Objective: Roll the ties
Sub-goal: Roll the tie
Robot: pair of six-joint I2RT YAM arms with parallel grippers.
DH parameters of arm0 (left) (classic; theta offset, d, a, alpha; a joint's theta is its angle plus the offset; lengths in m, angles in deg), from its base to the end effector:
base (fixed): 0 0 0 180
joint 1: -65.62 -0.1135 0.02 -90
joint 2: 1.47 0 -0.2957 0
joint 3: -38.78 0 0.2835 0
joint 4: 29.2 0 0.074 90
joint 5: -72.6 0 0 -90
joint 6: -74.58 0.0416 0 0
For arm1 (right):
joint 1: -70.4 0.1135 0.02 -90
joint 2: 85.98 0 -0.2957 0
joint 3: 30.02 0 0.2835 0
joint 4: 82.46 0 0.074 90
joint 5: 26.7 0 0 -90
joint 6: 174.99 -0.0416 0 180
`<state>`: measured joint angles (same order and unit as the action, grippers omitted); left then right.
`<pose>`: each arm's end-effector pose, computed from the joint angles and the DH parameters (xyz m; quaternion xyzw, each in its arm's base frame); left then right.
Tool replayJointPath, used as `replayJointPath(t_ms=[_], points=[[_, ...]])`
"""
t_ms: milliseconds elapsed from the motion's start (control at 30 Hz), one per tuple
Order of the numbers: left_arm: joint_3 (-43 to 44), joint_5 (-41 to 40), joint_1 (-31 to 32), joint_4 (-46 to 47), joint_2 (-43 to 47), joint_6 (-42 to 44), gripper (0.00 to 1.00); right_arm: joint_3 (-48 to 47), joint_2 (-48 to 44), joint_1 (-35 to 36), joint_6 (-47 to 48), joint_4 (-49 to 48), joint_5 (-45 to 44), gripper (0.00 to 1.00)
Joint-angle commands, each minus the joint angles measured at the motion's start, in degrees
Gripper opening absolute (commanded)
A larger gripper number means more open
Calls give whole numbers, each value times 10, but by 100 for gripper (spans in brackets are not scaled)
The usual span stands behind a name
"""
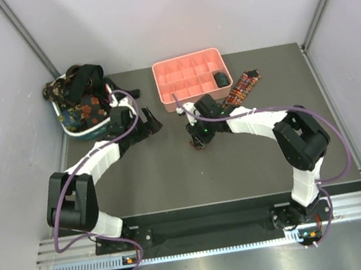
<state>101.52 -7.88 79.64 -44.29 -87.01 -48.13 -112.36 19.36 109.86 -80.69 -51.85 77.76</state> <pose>0.3371 -0.0913 0.2278 -0.1094 0.8893 -0.2420 0.3723 0.3231 0.2794 0.1959 -0.3877 0.8599 0.2075 0.2592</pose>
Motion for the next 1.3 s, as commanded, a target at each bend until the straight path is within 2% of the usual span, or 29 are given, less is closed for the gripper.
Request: replayJointPath(t_ms=[0, 133, 333, 433, 533, 767, 933, 1067, 1267], points=[[-13, 43, 9, 59, 26, 19, 99, -17, 8, -32, -21, -10, 124, 9], [-25, 18, 40, 59, 31, 38, 99, -24, 32, -56, -29, -6, 196, 9], [-45, 24, 80, 93, 26, 67, 99, -27, 64, -95, -39, -15, 270, 9], [-21, -26, 122, 74, 4, 104, 99, -33, 78, -112, -39, -13, 309, 9], [-3, -39, 159, 66, -14, 142, 99, -54, 98, -127, -39, 3, 331, 10], [-24, 11, 179, 143, -27, 215, 93, -93, 137, -152, -23, 35, 345, 10], [-46, 27, 206, 206, -45, 298, 93, -116, 159, -164, -4, 58, 350, 11], [-32, 33, 230, 201, -73, 365, 92, -129, 174, -173, 3, 72, 351, 11], [3, 32, 239, 183, -122, 380, 92, -145, 195, -179, 8, 81, 342, 11]])
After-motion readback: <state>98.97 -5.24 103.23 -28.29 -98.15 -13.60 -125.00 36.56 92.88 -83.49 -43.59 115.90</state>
